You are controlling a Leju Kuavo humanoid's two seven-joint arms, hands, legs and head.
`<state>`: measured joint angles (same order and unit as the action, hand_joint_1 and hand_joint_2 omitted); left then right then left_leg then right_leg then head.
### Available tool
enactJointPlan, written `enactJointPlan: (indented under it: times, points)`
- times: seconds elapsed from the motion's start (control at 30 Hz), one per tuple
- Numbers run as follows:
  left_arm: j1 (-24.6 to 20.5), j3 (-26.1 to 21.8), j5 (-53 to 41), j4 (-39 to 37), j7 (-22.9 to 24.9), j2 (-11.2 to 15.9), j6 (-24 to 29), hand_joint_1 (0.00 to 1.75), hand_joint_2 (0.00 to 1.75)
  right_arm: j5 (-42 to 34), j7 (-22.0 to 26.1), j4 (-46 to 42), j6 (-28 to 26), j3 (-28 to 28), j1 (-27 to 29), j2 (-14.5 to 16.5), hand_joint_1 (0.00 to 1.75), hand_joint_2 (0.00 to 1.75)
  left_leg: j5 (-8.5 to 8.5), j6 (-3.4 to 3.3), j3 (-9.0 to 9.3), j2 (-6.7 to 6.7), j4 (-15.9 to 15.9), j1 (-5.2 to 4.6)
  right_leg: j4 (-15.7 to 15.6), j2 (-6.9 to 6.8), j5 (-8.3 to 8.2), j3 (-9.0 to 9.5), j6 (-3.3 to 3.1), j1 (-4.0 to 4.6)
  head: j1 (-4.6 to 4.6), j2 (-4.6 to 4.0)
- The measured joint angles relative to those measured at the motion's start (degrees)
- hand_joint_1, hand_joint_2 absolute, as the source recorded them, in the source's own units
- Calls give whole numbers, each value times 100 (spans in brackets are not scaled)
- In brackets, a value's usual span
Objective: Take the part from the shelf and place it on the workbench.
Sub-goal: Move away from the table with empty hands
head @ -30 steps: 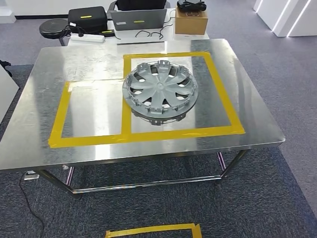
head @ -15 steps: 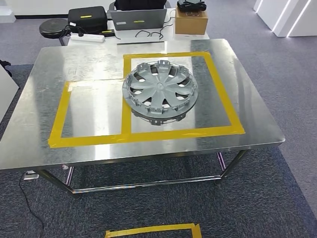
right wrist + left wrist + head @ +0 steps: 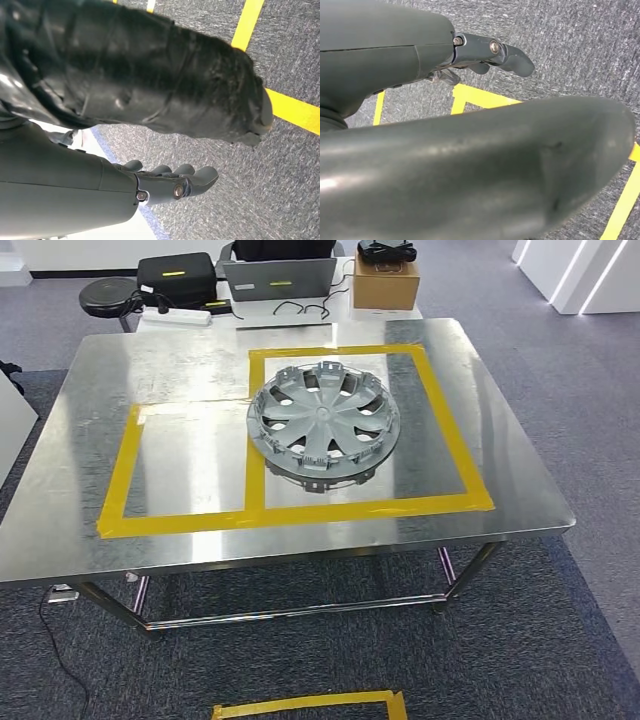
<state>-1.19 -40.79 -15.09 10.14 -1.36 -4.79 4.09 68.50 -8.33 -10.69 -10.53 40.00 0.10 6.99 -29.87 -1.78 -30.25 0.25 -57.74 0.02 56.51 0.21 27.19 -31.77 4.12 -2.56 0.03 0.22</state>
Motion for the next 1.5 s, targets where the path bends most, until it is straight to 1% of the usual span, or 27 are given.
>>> enactJointPlan:
  times: [0.27, 0.47, 0.57, 0.6, 0.63, 0.67, 0.7, 0.77, 0.8, 0.83, 0.87, 0.9, 0.93, 0.97, 1.0, 1.03, 1.1, 1.13, 1.17, 1.2, 1.27, 1.3, 1.33, 1.37, 1.43, 1.47, 1.5]
  points:
    - [-1, 0, -8, 0, 7, 1, 0, 0, 0, 2, 0, 0, 10, -1, 0, 0, 0, 0, -1, 0, -1, 0, -3, -6, -3, 0, -3, 1, 3, -1, 0, 0]
    - [-2, 0, -10, 0, 18, 5, 0, 0, 0, 5, 1, 0, 16, -4, -1, 0, 0, 0, -9, -16, -13, -1, -24, -47, -14, -1, -24, 1, 42, -33, -1, 0]
    - [-3, -1, -11, 0, 27, 10, -3, 0, 0, 7, 7, 0, 17, -4, -1, 0, 0, 0, 8, -65, -21, -1, -25, -66, -45, 0, -56, 13, 105, -53, -2, 0]
    - [-5, -1, -11, 0, 29, 10, -3, 0, 0, 7, 9, 0, 17, -4, -1, 0, 0, 0, 34, -100, -16, 5, -1, -56, -40, -1, -42, -2, 122, -57, -1, 0]
    - [-8, -2, -11, 0, 31, 8, -4, 0, 0, 7, 13, 0, 17, -4, -1, 0, 0, 0, 62, -134, -14, 11, 26, -46, 25, -5, 27, -42, 121, -52, 4, 0]
    - [-10, -2, -11, 0, 31, 6, -5, 0, 0, 7, 15, 0, 17, -4, -1, 0, 0, 0, 90, -168, -16, 18, 53, -36, 208, -9, 166, -131, 105, -41, 18, 0]
    - [-10, -3, -11, 0, 31, 3, -5, 0, 0, 7, 16, 0, 17, -4, -1, 0, 0, 0, 110, -192, -24, 27, 65, -35, 539, -14, 376, -283, 78, -23, 36, 0]
    - [-5, -4, -10, 0, 31, 4, -7, 0, 0, 7, 17, 0, 17, -4, 2, 0, 0, 0, 129, -218, -60, 35, 64, -67, 1386, -17, 786, -637, 30, 25, 65, 0]
    - [-3, -5, -10, 0, 31, 5, -7, 0, 0, 7, 17, 0, 17, -4, 7, 0, 0, 0, 137, -226, -71, 38, 62, -88, 1679, -18, 880, -748, 5, 51, 68, 0]
    - [-2, -6, -10, 0, 31, 7, -11, 0, 0, 7, 17, 0, 17, -4, 11, 0, 0, 0, 142, -229, -77, 39, 61, -108, 1736, -18, 854, -744, -29, 78, 68, 0]
    - [-1, -7, -10, 0, 32, 6, -15, 0, 0, 7, 19, 0, 17, -4, 14, 0, 0, 0, 145, -229, -76, 37, 59, -126, 1549, -18, 727, -619, -75, 106, 68, 0]
    - [-1, -7, -10, 0, 36, 3, -20, 0, 0, 7, 21, 0, 17, -4, 12, 0, 0, 0, 146, -226, -71, 36, 57, -140, 1167, -19, 540, -399, -132, 138, 68, 0]
    - [-1, -7, -10, 0, 40, -5, -24, 0, 0, 7, 25, 0, 17, -4, 3, -3, 0, 0, 147, -216, -69, 36, 53, -157, 734, -26, 398, -156, -199, 170, 66, 0]
    - [-4, -7, -10, 0, 44, -11, -24, 0, 0, 7, 28, 0, 17, -4, -7, -5, 0, 0, 148, -199, -75, 37, 41, -170, 378, -33, 295, 43, -242, 191, 63, -1]
    - [-7, -7, -10, 0, 48, -15, -24, 0, 0, 7, 31, 0, 16, -4, -13, -8, 0, 0, 155, -174, -89, 38, 31, -177, 153, -37, 249, 162, -272, 210, 60, -1]
    - [-9, -7, -10, 0, 49, -18, -24, 0, 0, 7, 33, 0, 16, -4, -16, -11, 0, 0, 165, -144, -104, 41, 22, -177, 69, -40, 250, 205, -287, 222, 57, -1]
    - [-11, -7, -10, 0, 49, -5, -23, 0, 0, 7, 34, 2, 16, -4, -4, -10, 0, 0, 172, -84, -126, 38, 4, -162, 32, -41, 200, 201, -304, 211, 62, 0]
    - [-7, -8, -10, 0, 49, -1, -22, 0, 0, 7, 32, 3, 16, -4, 1, -10, 0, 0, 117, -47, -147, 28, -48, -156, 9, -46, 171, 198, -323, 193, 59, 0]
    - [-4, -8, -10, 0, 50, 2, -21, 0, 0, 7, 31, 5, 16, -3, 0, -11, 0, 0, -8, -3, -204, 16, -193, -144, -15, -53, 141, 187, -343, 172, 44, 0]
    - [-1, -9, -10, 0, 51, 5, -20, 0, 0, 7, 29, 7, 16, -3, -5, -12, 0, 0, -198, 48, -305, 4, -454, -118, -32, -59, 113, 171, -357, 152, 26, 0]
    - [-1, -10, -10, 0, 52, 2, -19, 0, 0, 8, 30, 9, 17, -4, -13, -14, 0, 0, -612, 142, -578, -3, -1181, -44, -28, -62, 80, 113, -361, 145, -9, 0]
    - [-1, -11, -10, 0, 55, 4, -19, 0, 0, 8, 31, 11, 17, -4, -11, -13, 0, 0, -728, 179, -670, -2, -1461, -7, -18, -63, 66, 84, -349, 136, -13, 0]
    - [2, -14, -10, 0, 59, 5, -18, 0, 0, 9, 30, 16, 17, -4, -8, -13, 0, 0, -734, 212, -676, -2, -1555, 25, -2, -63, 53, 53, -332, 120, -13, 0]
    - [5, -18, -10, 0, 66, 7, -17, 0, 0, 9, 29, 20, 17, -4, -6, -13, 0, 0, -627, 248, -575, -1, -1417, 58, 21, -61, 41, 21, -313, 97, -14, 0]
    - [1, -35, -9, 0, 82, 8, -18, 0, 0, 14, 28, 24, 18, -4, -8, -14, 0, 0, -290, 330, -149, -5, -648, 122, 80, -52, 27, -39, -258, 52, -18, 0]
    - [-7, -45, -8, 0, 90, 5, -19, 0, 0, 16, 28, 24, 18, -4, -12, -16, 0, 0, -180, 354, 32, -21, -294, 133, 113, -45, 25, -67, -221, 48, -32, 0]
    - [-14, -53, -8, 0, 94, 3, -19, 0, 0, 19, 28, 24, 17, -4, -17, -18, 0, 0, -129, 350, 135, -42, -72, 136, 136, -37, 21, -87, -184, 49, -43, -1]
